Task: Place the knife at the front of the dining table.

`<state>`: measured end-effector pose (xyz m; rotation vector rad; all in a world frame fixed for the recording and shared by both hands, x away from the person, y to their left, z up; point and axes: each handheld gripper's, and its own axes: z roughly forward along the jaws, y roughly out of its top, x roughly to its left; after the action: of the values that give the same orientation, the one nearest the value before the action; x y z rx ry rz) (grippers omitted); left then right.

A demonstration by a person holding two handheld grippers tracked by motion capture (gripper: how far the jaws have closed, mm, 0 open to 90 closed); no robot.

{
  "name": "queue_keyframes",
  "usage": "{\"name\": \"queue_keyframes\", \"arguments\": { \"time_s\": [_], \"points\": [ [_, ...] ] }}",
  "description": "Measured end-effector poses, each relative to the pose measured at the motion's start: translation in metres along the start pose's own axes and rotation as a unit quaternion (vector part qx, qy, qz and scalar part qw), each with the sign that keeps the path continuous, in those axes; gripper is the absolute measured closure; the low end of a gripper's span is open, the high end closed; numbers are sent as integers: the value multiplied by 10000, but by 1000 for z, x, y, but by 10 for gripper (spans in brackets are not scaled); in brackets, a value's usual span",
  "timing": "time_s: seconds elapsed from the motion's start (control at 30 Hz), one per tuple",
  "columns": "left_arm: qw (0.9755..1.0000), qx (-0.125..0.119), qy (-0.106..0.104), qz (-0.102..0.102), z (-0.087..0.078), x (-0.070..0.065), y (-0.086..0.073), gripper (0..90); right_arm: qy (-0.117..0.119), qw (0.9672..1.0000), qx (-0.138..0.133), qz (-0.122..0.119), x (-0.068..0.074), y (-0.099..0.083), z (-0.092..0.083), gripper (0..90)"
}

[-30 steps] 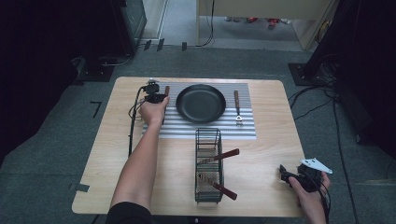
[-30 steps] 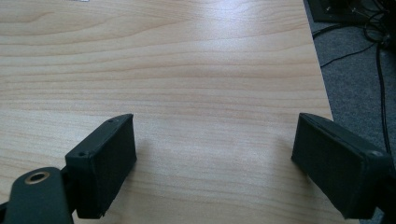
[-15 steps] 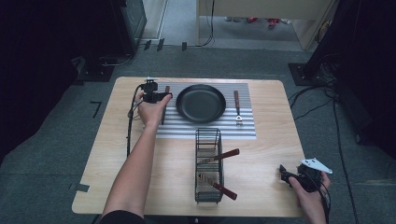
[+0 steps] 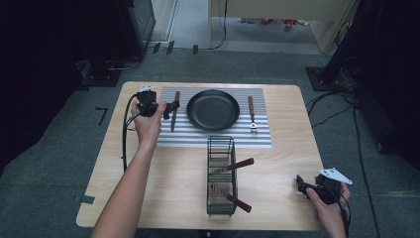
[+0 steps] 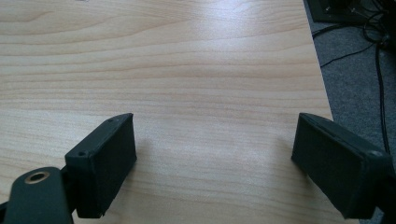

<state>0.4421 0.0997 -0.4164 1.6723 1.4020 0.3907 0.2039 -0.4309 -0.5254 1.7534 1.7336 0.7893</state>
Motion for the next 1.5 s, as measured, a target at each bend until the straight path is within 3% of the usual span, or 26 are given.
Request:
{"name": "queue_keyframes", "arguments": {
  "time_s": [0.6,1.03,1.23,1.4,1.5],
  "points": [
    [9992,-287,202,202,-96,23,-57,0,-5,10000,1,-9,0,0,0,131],
    [9971,-359,400,540,-141,33,-103,0,-5,10000,3,-13,0,0,0,131],
    [9966,-393,524,495,-159,49,-124,0,-6,10000,9,-8,0,0,0,131],
    [9954,-672,633,254,-174,71,-142,0,-8,10000,7,-5,0,0,0,131],
    [9949,-703,698,193,-181,83,-154,0,-22,10000,4,8,0,0,0,131]
  ]
}}
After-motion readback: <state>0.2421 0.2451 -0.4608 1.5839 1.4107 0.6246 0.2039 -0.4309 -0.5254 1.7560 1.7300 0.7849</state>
